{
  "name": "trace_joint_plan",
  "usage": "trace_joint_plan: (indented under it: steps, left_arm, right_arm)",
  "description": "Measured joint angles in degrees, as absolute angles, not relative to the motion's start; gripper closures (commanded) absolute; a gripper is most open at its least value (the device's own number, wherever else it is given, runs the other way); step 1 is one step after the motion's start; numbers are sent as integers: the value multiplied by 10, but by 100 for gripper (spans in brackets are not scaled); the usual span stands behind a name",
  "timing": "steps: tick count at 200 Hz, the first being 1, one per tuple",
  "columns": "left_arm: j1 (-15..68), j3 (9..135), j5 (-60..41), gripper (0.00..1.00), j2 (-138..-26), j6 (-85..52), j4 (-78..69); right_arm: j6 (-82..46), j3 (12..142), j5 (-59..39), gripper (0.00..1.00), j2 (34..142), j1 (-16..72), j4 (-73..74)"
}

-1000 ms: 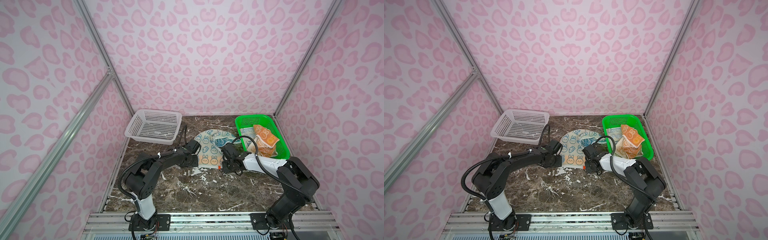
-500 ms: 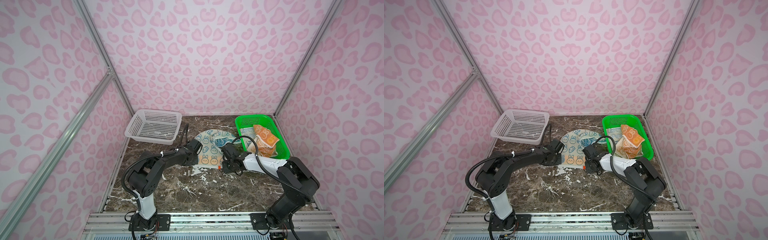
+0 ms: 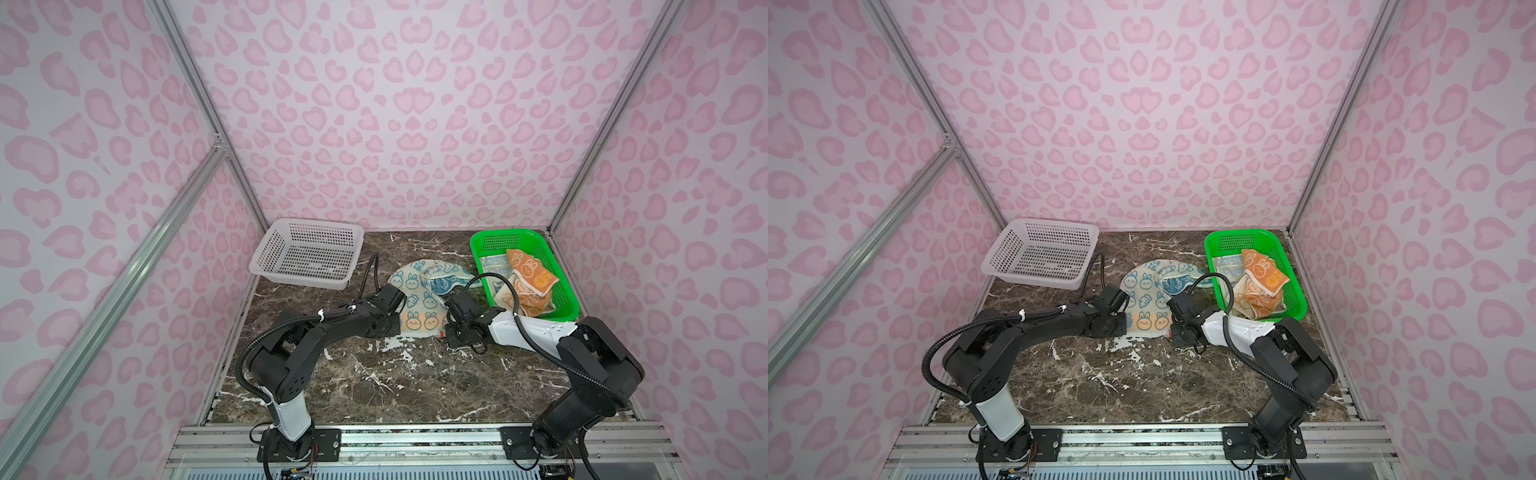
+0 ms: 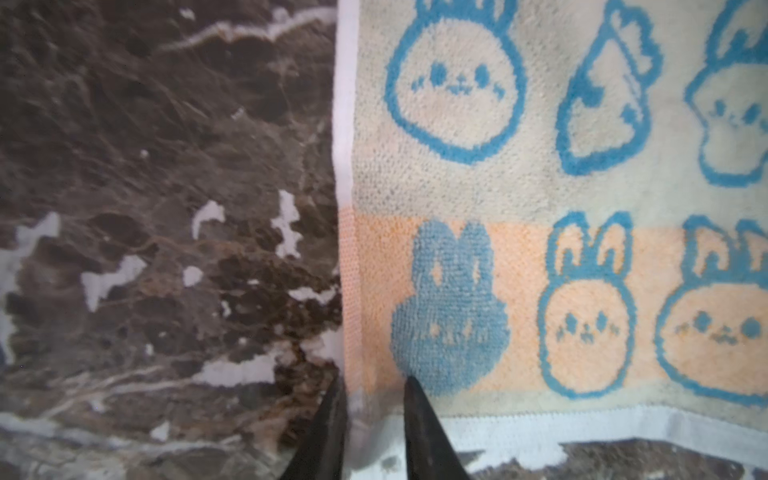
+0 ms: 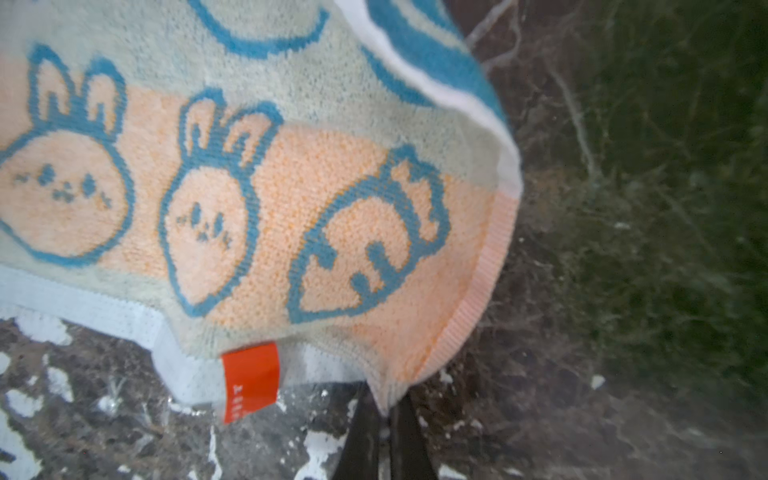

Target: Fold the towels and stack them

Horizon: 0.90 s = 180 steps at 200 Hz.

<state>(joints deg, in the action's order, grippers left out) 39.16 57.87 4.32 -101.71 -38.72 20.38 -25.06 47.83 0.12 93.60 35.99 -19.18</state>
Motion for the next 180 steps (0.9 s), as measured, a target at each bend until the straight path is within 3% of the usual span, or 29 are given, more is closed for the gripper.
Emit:
trace_joint_plan:
  steps: [180]
  left_arm:
    - [417,593,64,66,-1009,-415,293]
  right_arm:
    - [-259,452,-1,100,918,362,-162]
